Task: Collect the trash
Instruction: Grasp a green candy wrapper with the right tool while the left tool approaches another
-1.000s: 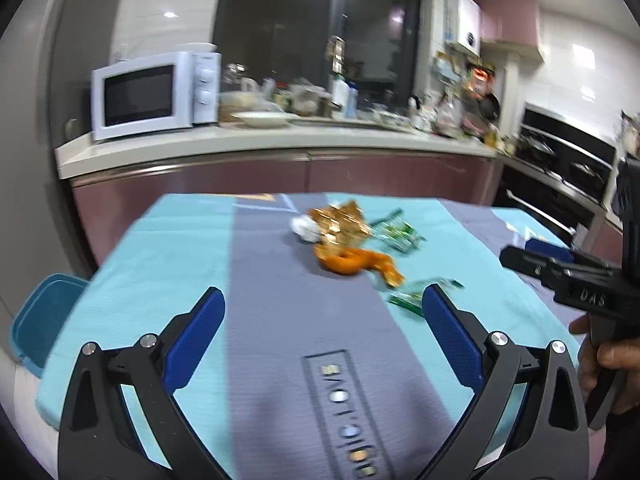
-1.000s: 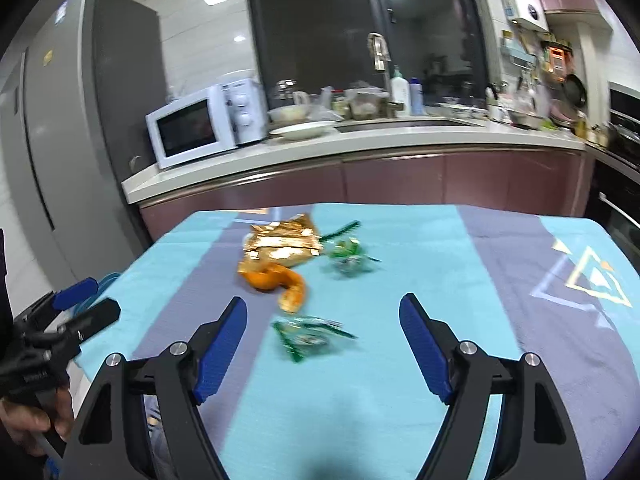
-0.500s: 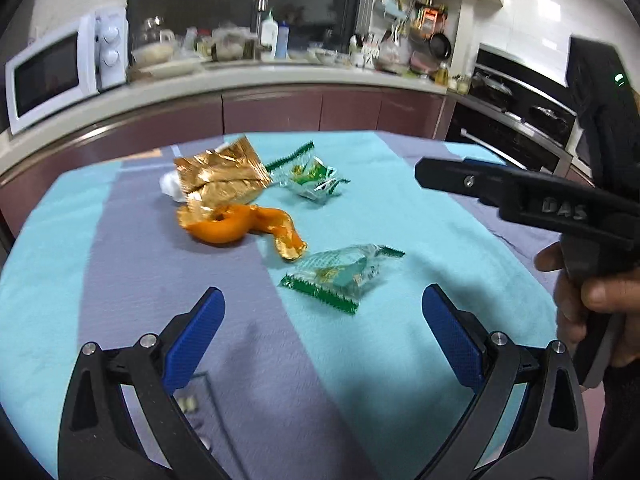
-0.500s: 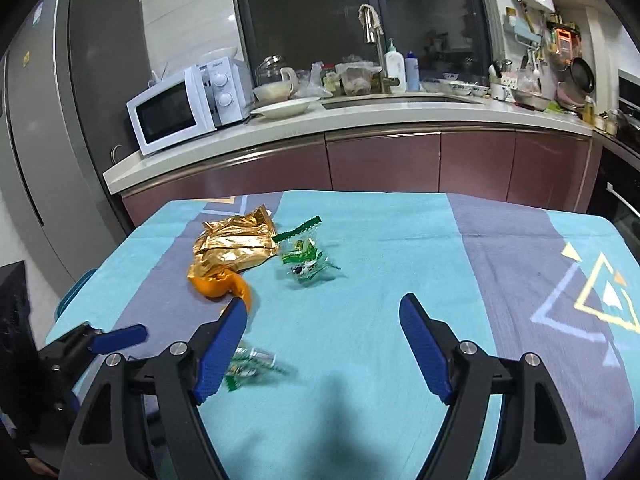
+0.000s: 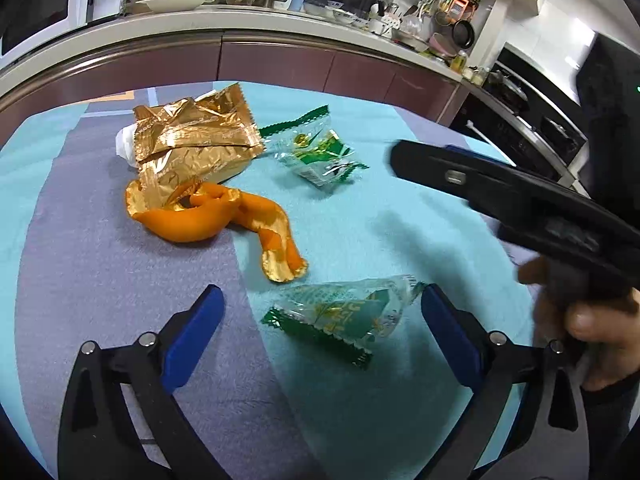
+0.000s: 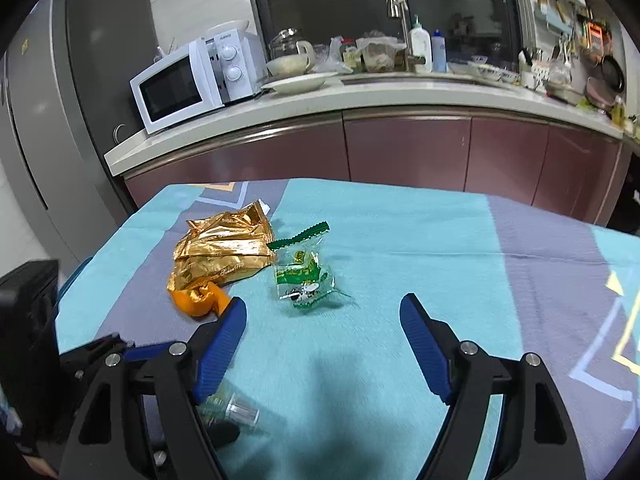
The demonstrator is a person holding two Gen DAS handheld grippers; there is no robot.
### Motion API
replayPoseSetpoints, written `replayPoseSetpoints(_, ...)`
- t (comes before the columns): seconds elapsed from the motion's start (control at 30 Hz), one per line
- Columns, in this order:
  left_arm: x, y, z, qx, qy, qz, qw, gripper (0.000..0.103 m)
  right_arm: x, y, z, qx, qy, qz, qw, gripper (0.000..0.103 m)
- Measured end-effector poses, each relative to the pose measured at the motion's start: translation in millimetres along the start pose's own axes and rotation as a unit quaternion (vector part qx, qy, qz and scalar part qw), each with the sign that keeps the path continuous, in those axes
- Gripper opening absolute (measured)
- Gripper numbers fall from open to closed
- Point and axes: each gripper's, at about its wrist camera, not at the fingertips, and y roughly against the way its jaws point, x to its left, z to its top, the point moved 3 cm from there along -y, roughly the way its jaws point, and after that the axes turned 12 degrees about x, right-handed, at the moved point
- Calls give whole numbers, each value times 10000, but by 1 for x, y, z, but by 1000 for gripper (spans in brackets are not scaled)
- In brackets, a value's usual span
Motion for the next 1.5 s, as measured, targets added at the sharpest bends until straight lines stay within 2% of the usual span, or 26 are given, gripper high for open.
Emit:
replayPoseSetpoints(0.03, 1, 0, 0, -9, 5, -7, 10000, 84, -1, -3, 1, 38, -11, 43, 10000, 76)
replayPoseSetpoints(0.1, 3, 1, 0, -15, 15, -40, 10000, 81, -2, -13, 5, 138, -43, 133, 9998, 76)
replayPoseSetpoints(0.13, 4, 2, -1, -19, 51, -43, 10000, 76, -3, -15, 6, 168, -45, 149, 9997, 76)
replayPoseSetpoints(0.17, 6, 4, -2, -31, 61, -82, 9999, 65, -3, -20, 7, 216, -46, 171, 9996, 76)
replayPoseSetpoints(0.3, 11, 5, -4, -62, 84, -218, 9997, 63, -3, -31, 10, 321, -47, 208, 9993, 76)
replayPoseSetpoints(0.33, 12, 5, -3, -70, 95, -241, 9996, 59, -3, -34, 11, 353, -60, 222, 9991, 76)
replayPoseSetpoints(0.4, 11, 6, -5, -63, 101, -315, 9994, 47, -3, -38, 11, 393, -80, 254, 9989, 76)
replayPoseSetpoints(0.47, 13, 4, -8, 4, 107, -340, 9994, 18, -4, -43, 13, 443, -119, 288, 9985, 76)
replayPoseSetpoints(0.57, 19, 3, -10, 48, 174, -424, 9989, 8, -6, -50, 14, 518, -144, 324, 9980, 74)
replayPoseSetpoints(0.8, 17, 1, -11, 54, 162, -359, 9992, 8, -5, -60, 21, 604, -125, 357, 9975, 71)
replayPoseSetpoints(0.87, 16, 1, -10, 55, 146, -333, 9993, 8, -5, -64, 22, 662, -99, 353, 9971, 62)
replayPoseSetpoints(0.9, 15, 1, -10, 56, 149, -337, 9993, 8, -4, -66, 23, 694, -92, 348, 9969, 62)
replayPoseSetpoints(1.0, 6, 1, -9, 58, 72, -369, 9993, 16, -2, -69, 26, 726, -21, 346, 9968, 61)
replayPoseSetpoints(1.07, 3, 2, -5, 60, 67, -396, 9992, 16, 0, -72, 28, 789, 62, 370, 9962, 43)
replayPoseSetpoints(1.13, -1, 0, -2, 69, 64, -452, 9989, 16, 1, -73, 30, 814, 109, 358, 9960, 39)
replayPoseSetpoints(1.2, -6, -1, 5, 28, 23, -433, 9991, 21, 0, -72, 29, 825, 108, 433, 9956, 34)
replayPoseSetpoints(1.27, -12, 0, 10, -78, -64, -463, 9989, 42, -1, -70, 28, 814, 101, 471, 9955, 31)
replayPoseSetpoints(1.33, -17, 3, 13, -161, -93, -471, 9987, 51, -4, -69, 27, 795, 62, 516, 9955, 29)
replayPoseSetpoints(1.43, -25, 10, 23, -371, -188, -402, 9983, 62, -11, -66, 26, 767, -76, 690, 9946, 27)
replayPoseSetpoints(1.5, -28, 10, 30, -356, -196, -452, 9982, 64, -16, -64, 26, 712, -187, 787, 9942, 27)
